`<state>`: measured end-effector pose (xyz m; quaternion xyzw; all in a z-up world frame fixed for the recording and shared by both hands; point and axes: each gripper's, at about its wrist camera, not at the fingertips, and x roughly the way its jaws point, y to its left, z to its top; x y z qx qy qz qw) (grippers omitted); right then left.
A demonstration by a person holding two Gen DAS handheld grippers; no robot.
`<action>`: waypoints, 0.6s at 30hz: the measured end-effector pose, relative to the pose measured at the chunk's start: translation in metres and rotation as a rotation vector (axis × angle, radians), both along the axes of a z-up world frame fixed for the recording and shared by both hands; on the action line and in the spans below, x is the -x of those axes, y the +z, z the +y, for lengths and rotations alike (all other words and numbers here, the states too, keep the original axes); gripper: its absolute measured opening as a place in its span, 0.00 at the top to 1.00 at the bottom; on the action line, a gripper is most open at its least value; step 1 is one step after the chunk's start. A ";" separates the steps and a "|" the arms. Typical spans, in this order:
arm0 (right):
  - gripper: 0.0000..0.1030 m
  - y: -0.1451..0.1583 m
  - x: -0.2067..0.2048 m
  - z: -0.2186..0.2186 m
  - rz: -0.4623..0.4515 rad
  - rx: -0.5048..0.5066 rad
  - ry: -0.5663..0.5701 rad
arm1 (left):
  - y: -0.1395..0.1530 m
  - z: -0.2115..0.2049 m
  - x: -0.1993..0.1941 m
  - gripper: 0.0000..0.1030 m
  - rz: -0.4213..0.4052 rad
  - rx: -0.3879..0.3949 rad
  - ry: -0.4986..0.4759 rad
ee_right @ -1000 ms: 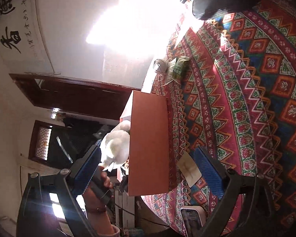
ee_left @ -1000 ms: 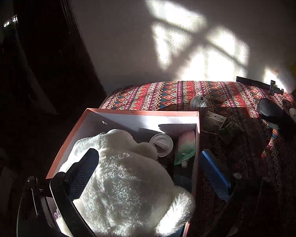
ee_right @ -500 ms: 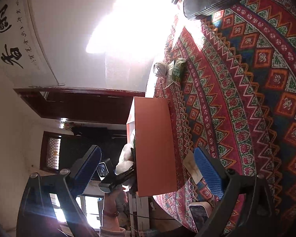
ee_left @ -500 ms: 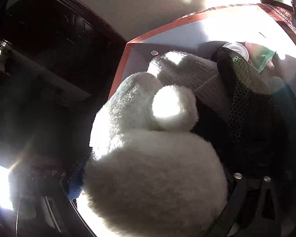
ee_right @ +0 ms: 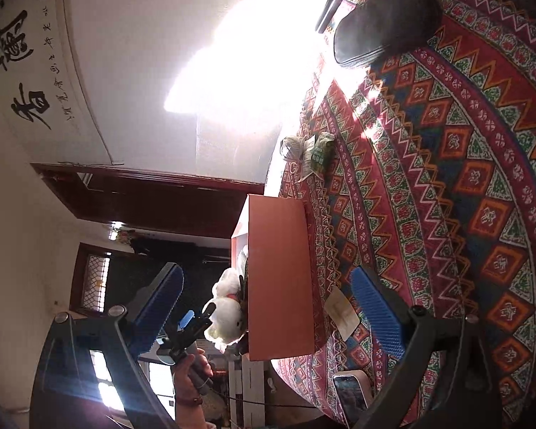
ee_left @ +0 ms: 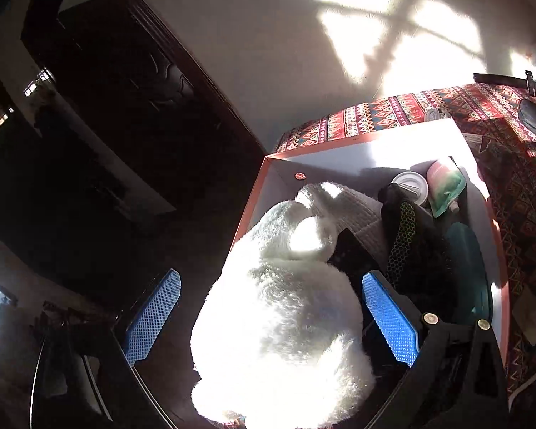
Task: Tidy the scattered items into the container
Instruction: 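Lower the plush toy into the box, open both grippers, press it in with the left, then grasp the white foam mesh sleeve with the left gripper while the right grasps the white corded lamp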
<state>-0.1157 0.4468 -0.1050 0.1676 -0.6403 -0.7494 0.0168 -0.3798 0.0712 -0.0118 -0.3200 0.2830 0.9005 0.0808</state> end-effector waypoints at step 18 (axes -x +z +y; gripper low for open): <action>0.06 -0.015 -0.179 0.135 0.020 0.007 -0.515 | -0.017 0.254 -0.112 0.00 -0.414 -0.400 -0.357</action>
